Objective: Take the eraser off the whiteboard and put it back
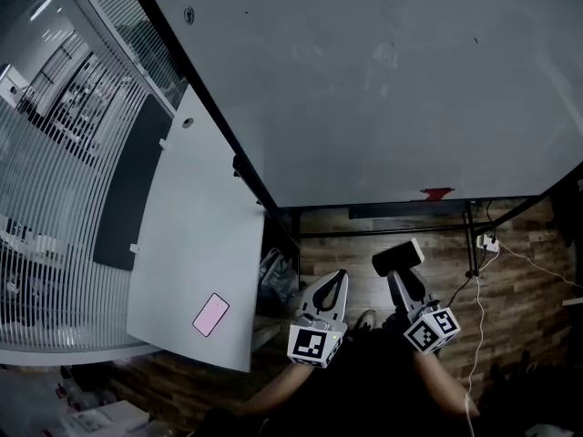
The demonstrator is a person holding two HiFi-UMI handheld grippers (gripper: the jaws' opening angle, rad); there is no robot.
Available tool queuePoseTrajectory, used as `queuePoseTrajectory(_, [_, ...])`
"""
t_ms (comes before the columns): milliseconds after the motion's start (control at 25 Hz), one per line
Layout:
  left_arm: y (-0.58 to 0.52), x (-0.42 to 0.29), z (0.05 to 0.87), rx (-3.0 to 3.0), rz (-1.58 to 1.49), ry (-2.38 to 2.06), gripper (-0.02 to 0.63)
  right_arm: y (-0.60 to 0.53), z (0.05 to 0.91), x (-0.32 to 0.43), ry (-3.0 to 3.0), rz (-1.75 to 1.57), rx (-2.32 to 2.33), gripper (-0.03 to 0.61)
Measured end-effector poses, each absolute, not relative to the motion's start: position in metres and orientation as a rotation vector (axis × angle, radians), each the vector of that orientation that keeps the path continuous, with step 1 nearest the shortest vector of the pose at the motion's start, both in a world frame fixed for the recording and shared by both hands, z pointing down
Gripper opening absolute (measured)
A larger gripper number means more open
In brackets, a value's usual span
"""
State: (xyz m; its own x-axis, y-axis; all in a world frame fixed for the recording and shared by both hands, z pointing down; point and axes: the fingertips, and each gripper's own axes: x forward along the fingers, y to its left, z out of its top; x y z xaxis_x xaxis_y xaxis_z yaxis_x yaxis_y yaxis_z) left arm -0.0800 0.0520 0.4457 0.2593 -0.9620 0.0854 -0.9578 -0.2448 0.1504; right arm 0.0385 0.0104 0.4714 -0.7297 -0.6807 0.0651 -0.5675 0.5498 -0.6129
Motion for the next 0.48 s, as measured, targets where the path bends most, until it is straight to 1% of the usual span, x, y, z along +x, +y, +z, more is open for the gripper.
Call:
queuePoseTrajectory(320, [0.07, -0.107, 0.456, 2.362, -0.071, -1.793, 0.008, 0.02, 0.479, 0.014, 2.539, -0.976, -1.086, 0.14])
queuePoseTrajectory(480, [0.079, -0.118, 0.456, 2.349, -0.082, -1.791, 0.008, 0.026, 0.484, 0.0, 2.508, -1.055, -1.058, 0.14])
